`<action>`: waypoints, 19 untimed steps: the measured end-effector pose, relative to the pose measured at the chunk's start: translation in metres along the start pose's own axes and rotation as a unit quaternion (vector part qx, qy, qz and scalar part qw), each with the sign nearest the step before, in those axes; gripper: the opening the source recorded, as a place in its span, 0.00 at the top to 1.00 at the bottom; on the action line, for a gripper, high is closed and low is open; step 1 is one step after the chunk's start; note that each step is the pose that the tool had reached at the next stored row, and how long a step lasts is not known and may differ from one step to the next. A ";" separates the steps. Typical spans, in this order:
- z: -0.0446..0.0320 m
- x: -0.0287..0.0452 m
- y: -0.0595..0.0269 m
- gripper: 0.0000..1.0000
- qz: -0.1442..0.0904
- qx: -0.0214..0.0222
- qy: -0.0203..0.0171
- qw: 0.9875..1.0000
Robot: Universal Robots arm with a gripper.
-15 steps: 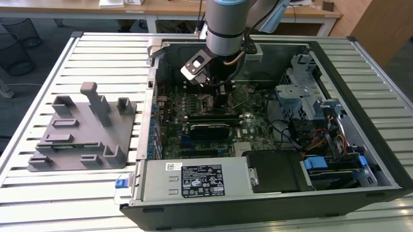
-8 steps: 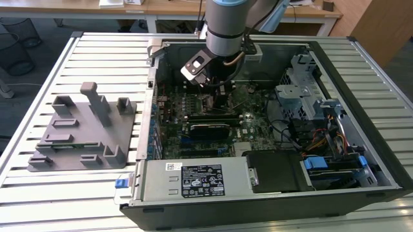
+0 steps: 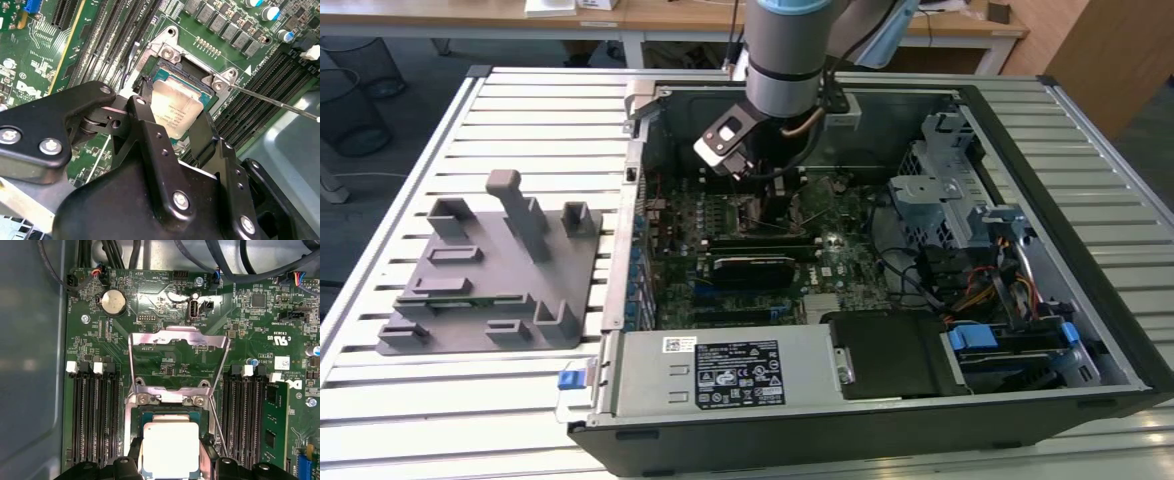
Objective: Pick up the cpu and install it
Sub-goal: 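Place the cpu into insertion slot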
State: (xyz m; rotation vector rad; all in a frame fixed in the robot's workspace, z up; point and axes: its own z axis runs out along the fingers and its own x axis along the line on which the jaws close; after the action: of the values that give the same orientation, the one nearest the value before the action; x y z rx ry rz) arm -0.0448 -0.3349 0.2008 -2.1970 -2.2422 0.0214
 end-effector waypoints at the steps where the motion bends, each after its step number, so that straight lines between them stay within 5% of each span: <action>1: 0.0006 0.0000 0.0000 0.47 0.000 0.000 0.000 1.000; 19: 0.0064 0.0001 0.0001 0.47 0.001 0.000 0.000 1.000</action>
State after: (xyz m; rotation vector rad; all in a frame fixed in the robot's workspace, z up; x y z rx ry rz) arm -0.0449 -0.3349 0.1944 -2.1986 -2.2406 0.0213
